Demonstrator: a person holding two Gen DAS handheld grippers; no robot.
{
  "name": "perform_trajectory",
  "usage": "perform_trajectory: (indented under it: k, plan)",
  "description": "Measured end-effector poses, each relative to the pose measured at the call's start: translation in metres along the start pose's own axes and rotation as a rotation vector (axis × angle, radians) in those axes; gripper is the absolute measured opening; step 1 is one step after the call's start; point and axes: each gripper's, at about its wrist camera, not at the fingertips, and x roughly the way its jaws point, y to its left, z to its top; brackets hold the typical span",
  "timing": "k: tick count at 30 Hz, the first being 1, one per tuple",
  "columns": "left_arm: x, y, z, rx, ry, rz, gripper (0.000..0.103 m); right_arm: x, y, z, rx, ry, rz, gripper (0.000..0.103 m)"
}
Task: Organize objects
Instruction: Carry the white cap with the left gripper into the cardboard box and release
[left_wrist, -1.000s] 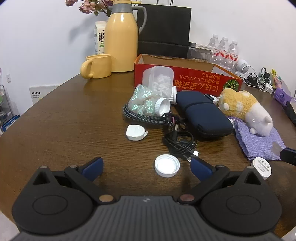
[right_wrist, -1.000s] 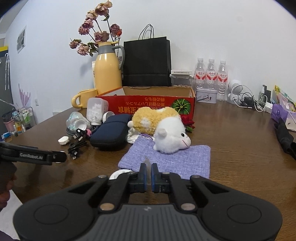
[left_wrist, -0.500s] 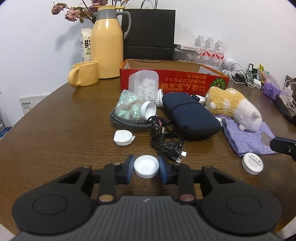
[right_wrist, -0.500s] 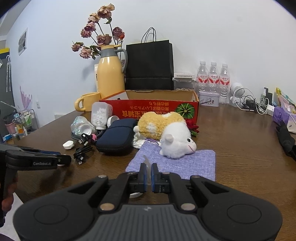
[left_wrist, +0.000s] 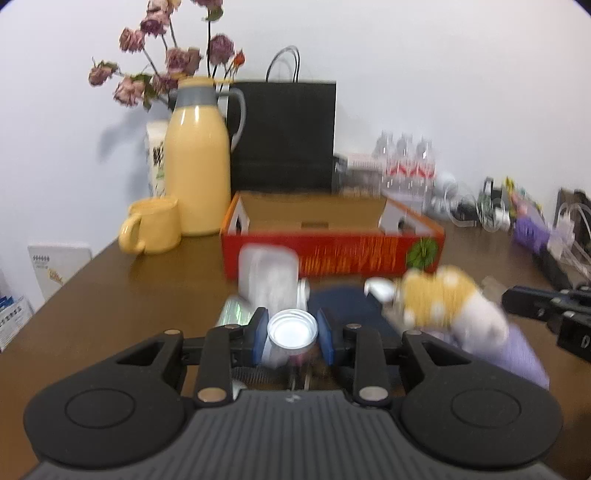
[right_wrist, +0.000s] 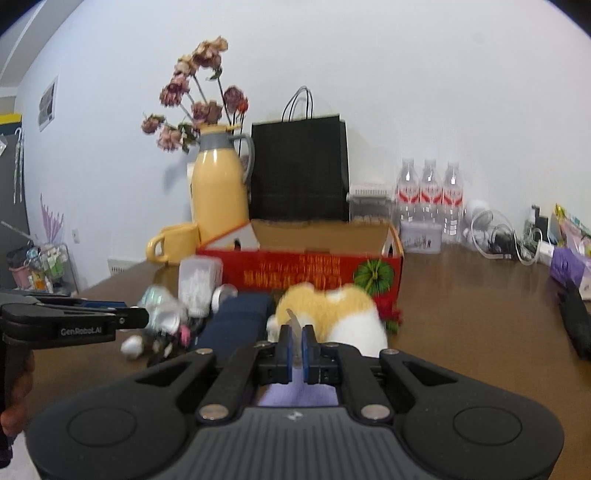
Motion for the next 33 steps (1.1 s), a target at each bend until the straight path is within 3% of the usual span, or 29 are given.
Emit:
perform_trajectory:
  k: [8, 19, 26, 33]
  plan:
    - [0.046, -0.002, 0.062, -0.043, -0.072, -0.003, 0.030, 0.049, -0.006, 0.057, -0.011, -0.057, -0.019, 0.004]
    - [0.142, -0.002, 0.116, -0.076, -0.028, 0.043, 0.030, 0.162, -0.025, 0.115, 0.043, -0.019, -0.054, 0.004]
    - [0.186, -0.006, 0.124, -0.078, 0.020, 0.081, 0.030, 0.217, -0.037, 0.111, 0.065, 0.083, -0.079, 0.004]
    - [0.205, -0.002, 0.114, -0.071, 0.073, 0.111, 0.030, 0.237, -0.042, 0.099, 0.071, 0.158, -0.078, 0.004]
